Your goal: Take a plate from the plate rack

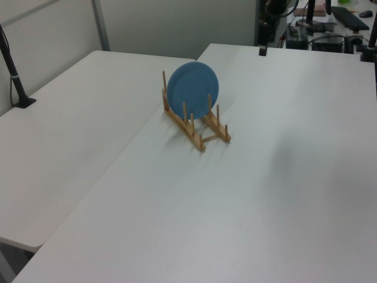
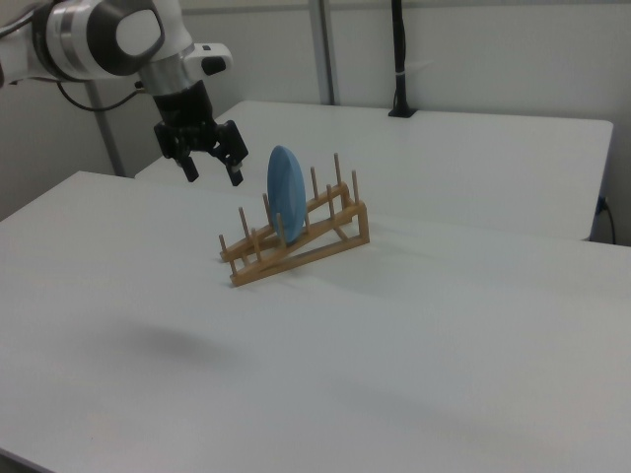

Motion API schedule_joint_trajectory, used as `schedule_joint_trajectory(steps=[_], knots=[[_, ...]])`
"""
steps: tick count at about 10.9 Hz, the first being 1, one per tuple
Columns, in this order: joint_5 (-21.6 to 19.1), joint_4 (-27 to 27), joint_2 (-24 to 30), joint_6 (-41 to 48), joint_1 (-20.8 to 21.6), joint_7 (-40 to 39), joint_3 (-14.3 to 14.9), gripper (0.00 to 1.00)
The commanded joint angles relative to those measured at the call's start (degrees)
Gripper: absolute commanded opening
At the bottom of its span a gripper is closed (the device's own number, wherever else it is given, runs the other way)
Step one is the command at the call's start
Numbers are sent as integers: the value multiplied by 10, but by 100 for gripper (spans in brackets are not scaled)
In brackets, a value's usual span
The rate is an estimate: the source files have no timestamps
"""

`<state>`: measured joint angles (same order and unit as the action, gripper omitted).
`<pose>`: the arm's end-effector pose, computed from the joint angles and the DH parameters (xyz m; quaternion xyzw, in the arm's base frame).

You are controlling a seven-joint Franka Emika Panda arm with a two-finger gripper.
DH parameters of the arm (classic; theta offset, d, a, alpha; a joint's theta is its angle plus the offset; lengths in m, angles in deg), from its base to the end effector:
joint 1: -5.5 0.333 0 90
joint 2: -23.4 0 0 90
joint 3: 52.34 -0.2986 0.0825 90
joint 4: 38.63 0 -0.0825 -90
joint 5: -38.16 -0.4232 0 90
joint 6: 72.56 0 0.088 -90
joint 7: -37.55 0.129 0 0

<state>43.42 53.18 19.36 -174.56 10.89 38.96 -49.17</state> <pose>0.6339 0.0156 0.5457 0.9973 0.0143 0.0551 0.0455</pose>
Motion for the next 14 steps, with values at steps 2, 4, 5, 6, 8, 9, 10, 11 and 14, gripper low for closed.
schedule_joint_trajectory(steps=[2,4,5,6,8,9,10,11,14], knots=[[-4,-2,-37,-119,-10,6,4,100],[-1,-2,-61,-178,-10,7,4,100],[1,-2,-73,-215,-10,6,4,100],[1,-2,-86,-243,-9,6,4,100],[20,-2,-114,-290,-6,6,4,92],[25,-9,-133,-320,-6,9,4,84],[27,-20,-152,-340,-9,17,4,80],[35,-28,-167,-354,-10,27,4,74],[56,-30,-198,-406,-13,54,4,53]])
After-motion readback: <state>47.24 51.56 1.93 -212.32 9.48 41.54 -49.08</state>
